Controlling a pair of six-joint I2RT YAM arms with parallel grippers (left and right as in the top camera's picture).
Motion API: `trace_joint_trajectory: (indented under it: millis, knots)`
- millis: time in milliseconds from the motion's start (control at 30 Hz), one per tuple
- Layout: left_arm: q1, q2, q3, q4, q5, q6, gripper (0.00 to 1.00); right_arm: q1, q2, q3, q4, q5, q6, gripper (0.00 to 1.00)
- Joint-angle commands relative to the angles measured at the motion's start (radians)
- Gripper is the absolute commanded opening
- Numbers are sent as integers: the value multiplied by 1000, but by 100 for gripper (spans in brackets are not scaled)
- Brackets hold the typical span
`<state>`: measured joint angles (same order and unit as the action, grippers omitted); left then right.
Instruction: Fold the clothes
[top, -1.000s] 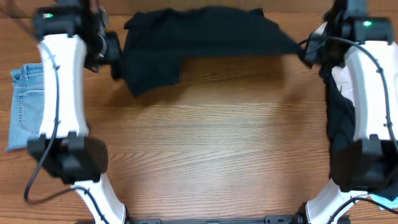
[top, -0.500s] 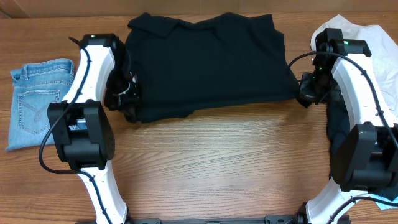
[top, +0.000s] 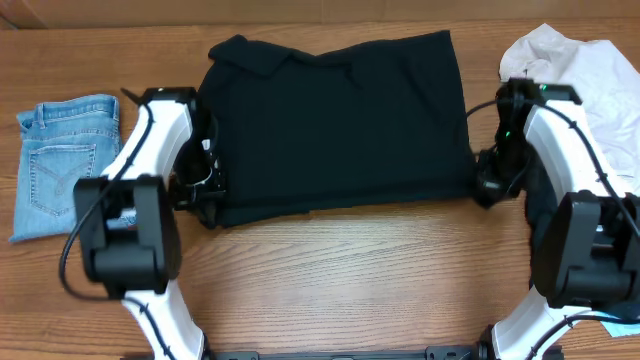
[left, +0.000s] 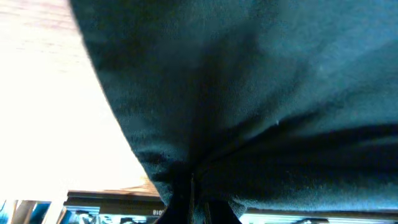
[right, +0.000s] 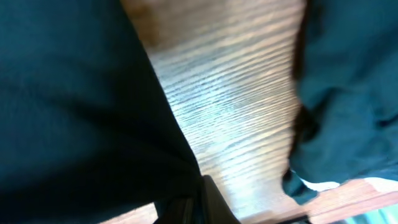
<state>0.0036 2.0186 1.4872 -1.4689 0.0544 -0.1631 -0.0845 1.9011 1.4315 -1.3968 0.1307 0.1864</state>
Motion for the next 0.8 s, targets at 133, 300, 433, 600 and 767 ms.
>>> trace_joint_trajectory:
  millis: [133,300,433,600,767]
  knots:
    - [22,-281,-185,89,-65,-97,4,-18,-24,-169,72,26,98,4]
    - [22,-348,-249,143,-69,-97,4,-18,-40,-168,94,24,100,4]
    - [26,-352,-246,246,-95,-111,4,-18,-55,-146,146,21,99,4]
    - [58,-352,-246,419,-86,-188,4,-18,-55,-83,214,2,95,4]
    - [66,-352,-246,513,-76,-201,4,-18,-55,-51,323,-45,59,4]
